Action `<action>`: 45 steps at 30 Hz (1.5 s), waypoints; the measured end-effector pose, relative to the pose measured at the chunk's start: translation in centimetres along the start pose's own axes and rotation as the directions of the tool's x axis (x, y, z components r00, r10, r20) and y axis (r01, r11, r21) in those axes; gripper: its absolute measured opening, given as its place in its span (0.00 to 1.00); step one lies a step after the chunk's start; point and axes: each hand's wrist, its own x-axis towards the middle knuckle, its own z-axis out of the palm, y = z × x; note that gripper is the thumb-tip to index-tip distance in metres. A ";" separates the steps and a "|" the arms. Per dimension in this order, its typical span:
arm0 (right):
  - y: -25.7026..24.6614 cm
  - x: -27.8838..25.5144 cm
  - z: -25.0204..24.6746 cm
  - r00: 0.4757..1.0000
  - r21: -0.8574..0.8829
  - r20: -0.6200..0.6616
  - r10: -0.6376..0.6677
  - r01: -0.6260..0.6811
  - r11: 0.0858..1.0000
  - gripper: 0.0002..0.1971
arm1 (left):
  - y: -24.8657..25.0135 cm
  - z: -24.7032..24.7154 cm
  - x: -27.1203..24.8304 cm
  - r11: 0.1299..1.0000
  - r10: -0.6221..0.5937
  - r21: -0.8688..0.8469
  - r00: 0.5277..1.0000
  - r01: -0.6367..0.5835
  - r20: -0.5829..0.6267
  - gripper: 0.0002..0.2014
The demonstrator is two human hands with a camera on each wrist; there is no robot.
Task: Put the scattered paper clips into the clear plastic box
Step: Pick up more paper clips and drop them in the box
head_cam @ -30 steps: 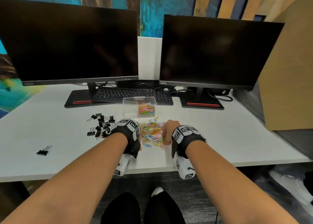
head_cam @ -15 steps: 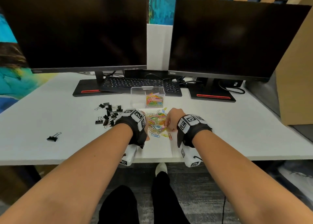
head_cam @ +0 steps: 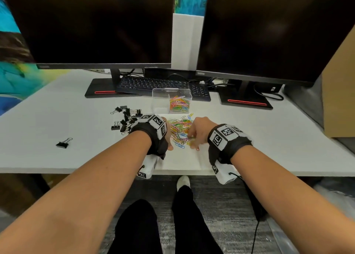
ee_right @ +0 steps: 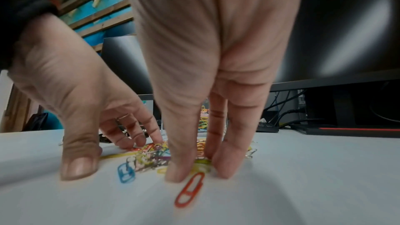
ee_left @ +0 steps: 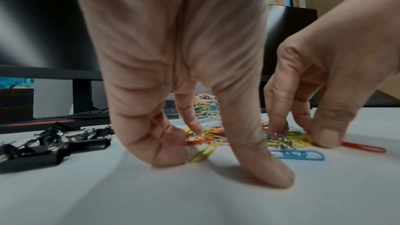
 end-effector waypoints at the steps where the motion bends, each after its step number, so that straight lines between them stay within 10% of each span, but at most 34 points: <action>1: 0.0 0.2 0.1 1.000 -0.008 -0.025 0.000 0.000 1.000 0.20 | 0.1 0.0 -0.2 1.000 0.010 -0.012 1.000 -0.010 0.003 0.40; 45: -0.5 1.2 0.5 0.994 -0.008 -0.040 0.099 -0.099 0.995 0.14 | 0.6 -0.4 0.0 0.991 -0.063 -0.119 0.998 0.059 -0.026 0.48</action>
